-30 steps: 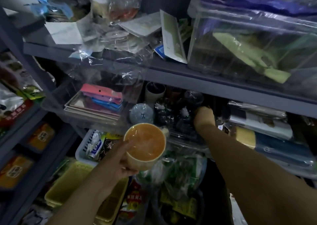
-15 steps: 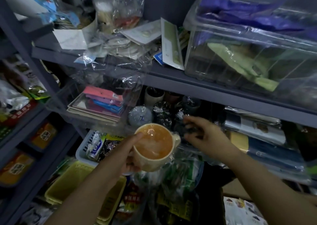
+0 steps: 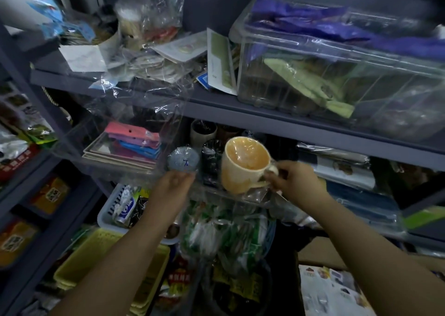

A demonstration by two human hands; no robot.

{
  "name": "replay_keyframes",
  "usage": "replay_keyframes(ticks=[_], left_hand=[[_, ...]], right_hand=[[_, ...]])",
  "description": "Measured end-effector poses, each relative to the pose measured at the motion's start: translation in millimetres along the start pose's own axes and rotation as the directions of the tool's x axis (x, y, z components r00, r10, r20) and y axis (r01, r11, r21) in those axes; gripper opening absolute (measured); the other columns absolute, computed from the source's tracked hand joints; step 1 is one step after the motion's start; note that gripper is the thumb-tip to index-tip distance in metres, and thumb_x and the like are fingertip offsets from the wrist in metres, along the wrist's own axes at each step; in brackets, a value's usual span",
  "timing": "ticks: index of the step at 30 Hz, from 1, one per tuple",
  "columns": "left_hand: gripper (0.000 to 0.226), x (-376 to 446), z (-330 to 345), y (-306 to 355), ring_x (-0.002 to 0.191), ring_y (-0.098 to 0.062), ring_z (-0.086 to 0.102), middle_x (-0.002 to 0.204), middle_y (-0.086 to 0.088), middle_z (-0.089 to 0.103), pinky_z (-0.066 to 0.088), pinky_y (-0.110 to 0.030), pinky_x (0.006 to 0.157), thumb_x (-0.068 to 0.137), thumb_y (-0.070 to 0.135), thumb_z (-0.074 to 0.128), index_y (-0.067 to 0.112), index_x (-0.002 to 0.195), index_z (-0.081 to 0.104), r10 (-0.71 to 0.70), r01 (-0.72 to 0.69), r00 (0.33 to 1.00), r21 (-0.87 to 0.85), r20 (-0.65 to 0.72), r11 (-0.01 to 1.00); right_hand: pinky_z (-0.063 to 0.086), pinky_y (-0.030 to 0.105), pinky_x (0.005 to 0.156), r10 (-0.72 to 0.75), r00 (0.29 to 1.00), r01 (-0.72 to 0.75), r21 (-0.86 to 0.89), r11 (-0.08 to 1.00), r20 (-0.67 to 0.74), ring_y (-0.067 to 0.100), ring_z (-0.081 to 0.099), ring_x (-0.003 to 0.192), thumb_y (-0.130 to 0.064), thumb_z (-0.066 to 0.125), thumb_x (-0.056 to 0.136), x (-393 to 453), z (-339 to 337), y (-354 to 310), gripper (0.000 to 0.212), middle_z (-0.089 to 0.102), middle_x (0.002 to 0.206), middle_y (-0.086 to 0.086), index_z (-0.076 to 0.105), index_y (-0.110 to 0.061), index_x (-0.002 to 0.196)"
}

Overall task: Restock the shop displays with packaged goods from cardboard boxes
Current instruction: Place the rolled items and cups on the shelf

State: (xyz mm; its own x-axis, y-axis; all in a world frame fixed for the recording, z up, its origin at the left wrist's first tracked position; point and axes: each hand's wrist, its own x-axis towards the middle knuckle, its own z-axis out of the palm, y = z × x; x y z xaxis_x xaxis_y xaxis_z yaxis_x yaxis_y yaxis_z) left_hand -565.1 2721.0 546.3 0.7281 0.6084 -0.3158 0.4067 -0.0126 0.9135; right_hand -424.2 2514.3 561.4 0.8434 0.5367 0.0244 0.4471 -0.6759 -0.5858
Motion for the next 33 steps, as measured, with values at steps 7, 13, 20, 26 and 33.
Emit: replay_keyframes(ticks=[7, 13, 20, 26, 33], left_hand=[[0.01, -5, -14, -36, 0.078, -0.026, 0.058, 0.088, -0.015, 0.062, 0.048, -0.042, 0.082, 0.092, 0.009, 0.056, 0.006, 0.082, 0.06, -0.128, 0.127, 0.992, 0.024, 0.017, 0.992], [0.011, -6, -28, -54, 0.09, -0.036, 0.062, 0.095, -0.02, 0.066, 0.05, -0.053, 0.09, 0.092, 0.01, 0.056, 0.011, 0.083, 0.063, -0.16, 0.16, 0.987, 0.025, 0.002, 0.987], [0.011, 0, -22, -56, 0.074, -0.024, 0.06, 0.092, -0.013, 0.065, 0.051, -0.044, 0.082, 0.094, 0.011, 0.055, 0.014, 0.086, 0.063, -0.137, 0.134, 0.987, 0.046, 0.082, 0.99], [0.009, 0, -9, -59, 0.073, -0.023, 0.058, 0.091, -0.016, 0.065, 0.047, -0.034, 0.071, 0.094, 0.01, 0.055, 0.011, 0.089, 0.062, -0.141, 0.135, 0.982, 0.054, 0.124, 0.989], [0.008, 3, -12, -60, 0.071, -0.019, 0.059, 0.09, -0.015, 0.067, 0.047, -0.028, 0.066, 0.094, 0.011, 0.056, 0.01, 0.091, 0.063, -0.147, 0.146, 0.981, 0.014, 0.125, 0.989]], right_hand=[[0.052, 0.019, 0.064, 0.087, 0.994, -0.084, -0.062, 0.995, 0.06, 0.01, 0.066, 0.067, -0.021, 0.065, 0.09, 41, 23, -4, 0.016, 0.07, 0.081, 0.01, 0.067, -0.006, 0.087], [0.054, 0.031, 0.077, 0.103, 0.98, -0.075, -0.159, 0.984, 0.171, 0.024, 0.068, 0.084, -0.02, 0.062, 0.092, 49, 33, 3, 0.018, 0.071, 0.09, 0.013, 0.07, -0.004, 0.095], [0.036, 0.026, 0.066, 0.053, 0.992, -0.01, -0.353, 0.935, 0.113, 0.03, 0.062, 0.084, -0.021, 0.061, 0.091, 42, 25, 15, 0.02, 0.068, 0.089, 0.016, 0.067, -0.001, 0.089], [0.048, 0.034, 0.079, 0.15, 0.946, 0.013, -0.493, 0.87, 0.289, 0.033, 0.063, 0.098, -0.029, 0.063, 0.088, 56, 59, 15, 0.028, 0.066, 0.103, 0.016, 0.067, -0.006, 0.103], [0.047, 0.027, 0.087, 0.082, 0.934, 0.048, -0.351, 0.935, 0.347, 0.023, 0.06, 0.104, -0.021, 0.073, 0.08, 64, 36, 7, 0.05, 0.062, 0.117, 0.007, 0.058, -0.014, 0.128]])
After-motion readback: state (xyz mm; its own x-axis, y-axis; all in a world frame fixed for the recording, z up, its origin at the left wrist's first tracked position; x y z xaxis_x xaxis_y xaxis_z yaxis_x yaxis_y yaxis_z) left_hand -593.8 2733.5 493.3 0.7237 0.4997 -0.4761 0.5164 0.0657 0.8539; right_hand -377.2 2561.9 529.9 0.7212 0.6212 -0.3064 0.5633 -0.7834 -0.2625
